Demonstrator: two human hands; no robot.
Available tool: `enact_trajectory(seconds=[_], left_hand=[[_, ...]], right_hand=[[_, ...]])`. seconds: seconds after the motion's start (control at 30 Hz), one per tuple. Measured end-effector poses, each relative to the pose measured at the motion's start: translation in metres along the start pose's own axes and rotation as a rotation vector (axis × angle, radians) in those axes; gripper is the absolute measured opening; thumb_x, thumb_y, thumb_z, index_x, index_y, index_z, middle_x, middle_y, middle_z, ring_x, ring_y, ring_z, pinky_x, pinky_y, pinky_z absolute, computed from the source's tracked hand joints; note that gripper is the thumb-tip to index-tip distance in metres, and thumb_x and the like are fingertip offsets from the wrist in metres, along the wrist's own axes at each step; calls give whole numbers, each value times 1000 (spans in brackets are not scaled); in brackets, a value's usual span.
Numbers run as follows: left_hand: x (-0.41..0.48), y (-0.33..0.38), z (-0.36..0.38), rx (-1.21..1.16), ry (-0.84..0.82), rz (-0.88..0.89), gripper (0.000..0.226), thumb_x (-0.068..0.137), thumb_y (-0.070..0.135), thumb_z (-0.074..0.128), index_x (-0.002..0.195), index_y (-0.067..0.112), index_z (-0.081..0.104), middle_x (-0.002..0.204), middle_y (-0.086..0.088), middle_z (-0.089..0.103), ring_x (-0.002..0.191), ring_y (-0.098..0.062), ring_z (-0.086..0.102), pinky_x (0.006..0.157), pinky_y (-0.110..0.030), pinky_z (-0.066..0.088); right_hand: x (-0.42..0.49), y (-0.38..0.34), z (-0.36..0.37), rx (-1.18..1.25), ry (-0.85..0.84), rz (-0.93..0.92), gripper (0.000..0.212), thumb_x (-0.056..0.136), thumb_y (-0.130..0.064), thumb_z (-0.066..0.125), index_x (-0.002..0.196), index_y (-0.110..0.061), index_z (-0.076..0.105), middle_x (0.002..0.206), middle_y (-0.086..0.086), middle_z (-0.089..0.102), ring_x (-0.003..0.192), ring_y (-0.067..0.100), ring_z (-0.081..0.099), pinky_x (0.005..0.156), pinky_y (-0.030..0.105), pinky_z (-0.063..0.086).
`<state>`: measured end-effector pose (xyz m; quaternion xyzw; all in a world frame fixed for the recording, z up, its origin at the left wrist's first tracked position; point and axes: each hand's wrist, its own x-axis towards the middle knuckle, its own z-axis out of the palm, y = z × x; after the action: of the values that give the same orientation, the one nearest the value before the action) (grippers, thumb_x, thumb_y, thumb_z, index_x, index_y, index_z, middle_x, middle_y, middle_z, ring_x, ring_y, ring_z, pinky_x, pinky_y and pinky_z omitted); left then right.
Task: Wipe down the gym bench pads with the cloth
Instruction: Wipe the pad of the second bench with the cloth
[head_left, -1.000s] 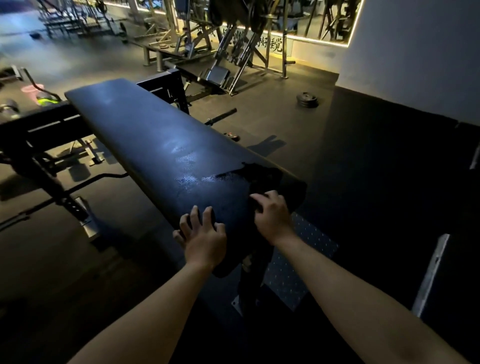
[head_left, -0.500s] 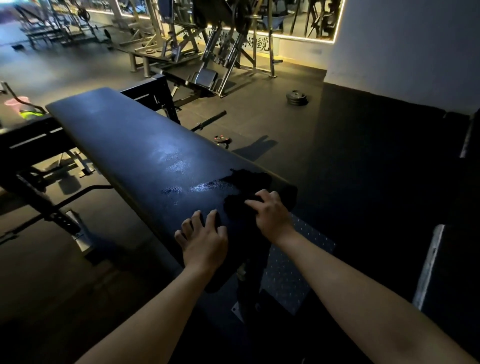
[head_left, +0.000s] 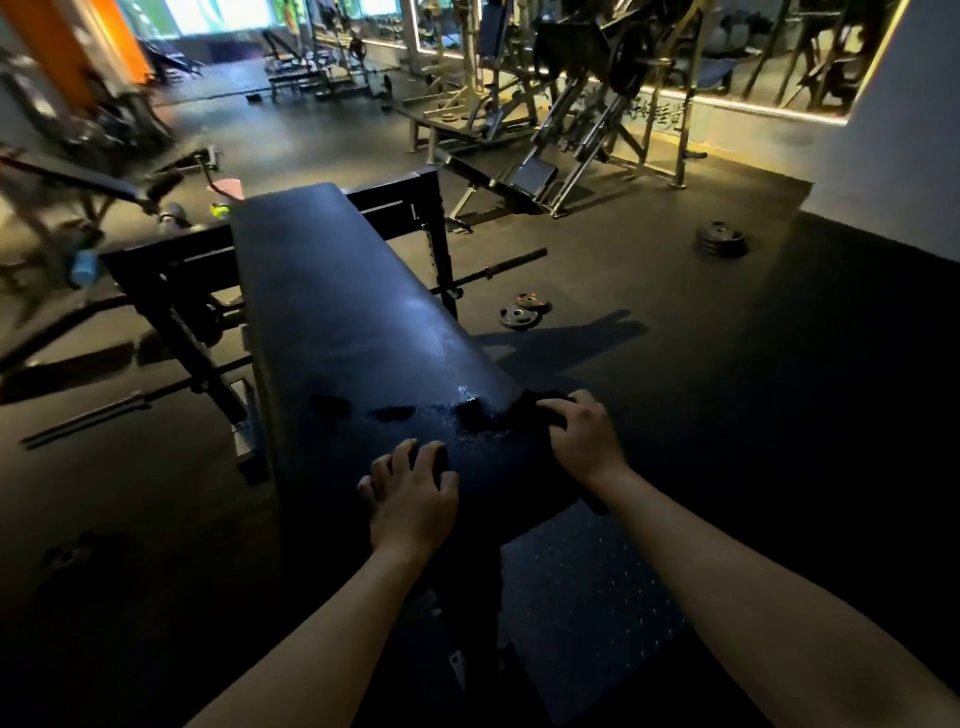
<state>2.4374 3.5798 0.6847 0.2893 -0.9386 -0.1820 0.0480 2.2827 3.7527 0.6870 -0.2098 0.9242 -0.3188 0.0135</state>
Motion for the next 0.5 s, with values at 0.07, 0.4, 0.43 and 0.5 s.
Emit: enact_trajectory(seconds=[0.07, 0.4, 0.43, 0.5], left_hand=[[2, 5, -2, -29, -4, -73, 44, 98, 42, 44, 141, 36, 41, 153, 4, 29, 135, -23, 20, 111, -41, 14], [19, 24, -9, -494, 56, -92, 53, 89, 54, 38, 141, 47, 40, 131, 4, 62, 118, -21, 56, 105, -47, 37], [21, 23, -11, -504, 55, -127, 48, 91, 52, 40, 139, 44, 46, 127, 3, 64, 117, -21, 58, 104, -46, 37], [28, 18, -17, -428, 82, -241, 34, 100, 38, 46, 133, 33, 56, 123, 1, 65, 116, -22, 56, 96, -37, 32]], right_hand=[[-1, -23, 5, 67, -75, -146, 39, 88, -7, 58, 123, -19, 68, 115, 13, 56, 106, 30, 53, 95, 35, 44], [-1, -116, 42, 794, -422, 72, 54, 89, -25, 50, 142, -18, 48, 131, 7, 56, 117, 19, 55, 105, 37, 44], [0, -115, 41, 798, -460, 61, 60, 85, -25, 49, 145, -21, 45, 130, 7, 56, 116, 20, 56, 104, 40, 45], [6, -109, 42, 615, -499, -62, 65, 81, -21, 51, 144, -31, 39, 132, 6, 55, 119, 24, 53, 110, 47, 39]])
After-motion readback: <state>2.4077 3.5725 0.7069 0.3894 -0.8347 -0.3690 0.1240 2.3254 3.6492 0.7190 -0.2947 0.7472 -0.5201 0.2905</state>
